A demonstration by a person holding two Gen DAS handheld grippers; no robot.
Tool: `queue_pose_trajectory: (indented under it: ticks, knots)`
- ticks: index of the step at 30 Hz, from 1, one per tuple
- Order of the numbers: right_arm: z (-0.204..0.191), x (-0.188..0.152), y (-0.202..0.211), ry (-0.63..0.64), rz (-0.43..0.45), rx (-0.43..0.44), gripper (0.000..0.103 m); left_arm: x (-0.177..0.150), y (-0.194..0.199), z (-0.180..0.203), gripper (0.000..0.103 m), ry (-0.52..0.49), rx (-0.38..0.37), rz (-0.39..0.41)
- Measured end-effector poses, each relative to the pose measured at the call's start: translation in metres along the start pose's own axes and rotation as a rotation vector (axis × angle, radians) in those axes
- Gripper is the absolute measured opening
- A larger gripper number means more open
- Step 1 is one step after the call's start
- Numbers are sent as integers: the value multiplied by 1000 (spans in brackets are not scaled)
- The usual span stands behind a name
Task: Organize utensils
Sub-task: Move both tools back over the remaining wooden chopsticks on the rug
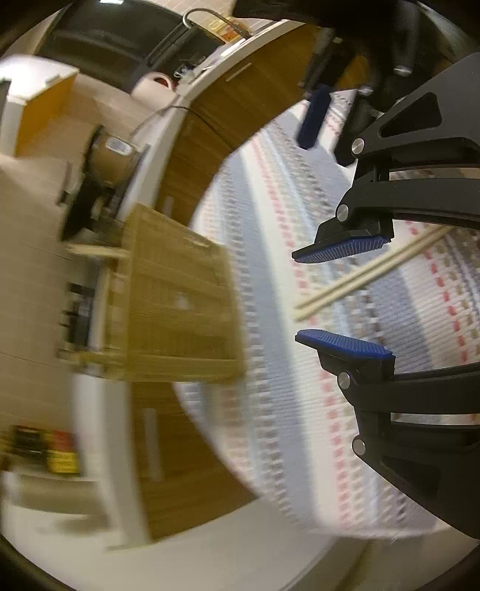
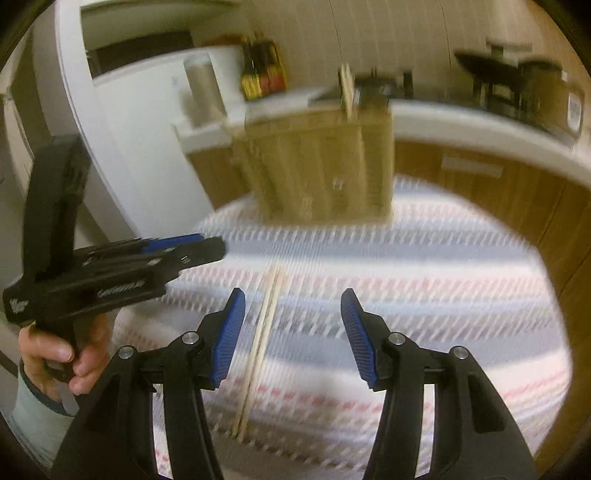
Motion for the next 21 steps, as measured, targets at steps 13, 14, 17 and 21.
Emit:
queue_pose_trajectory:
  ticks: [13, 14, 17, 21]
  knots:
    - [-21, -67, -50, -58, -122, -25, 23, -32, -51, -11, 36, 37, -5, -130]
    - [-23, -71, -53, -55, -124, -28, 22, -33, -55, -9, 36, 29, 5, -130]
    - [-25, -71, -54, -47, -119, -33, 22, -34, -62, -4, 34, -2, 44, -125]
    - [-31, -73, -54, -12, -117, -44, 22, -35, -66, 0, 34, -30, 80, -109]
Point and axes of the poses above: each gripper's, at about its wrist camera, not at the fingertips, and y roughly against the way its jaws point, z to its right, x to its top, the point moved 10 cm from there along -y, roughly the way its jaws point, and after that the axes turned 4 degrees about y, right-handed, at the moved point
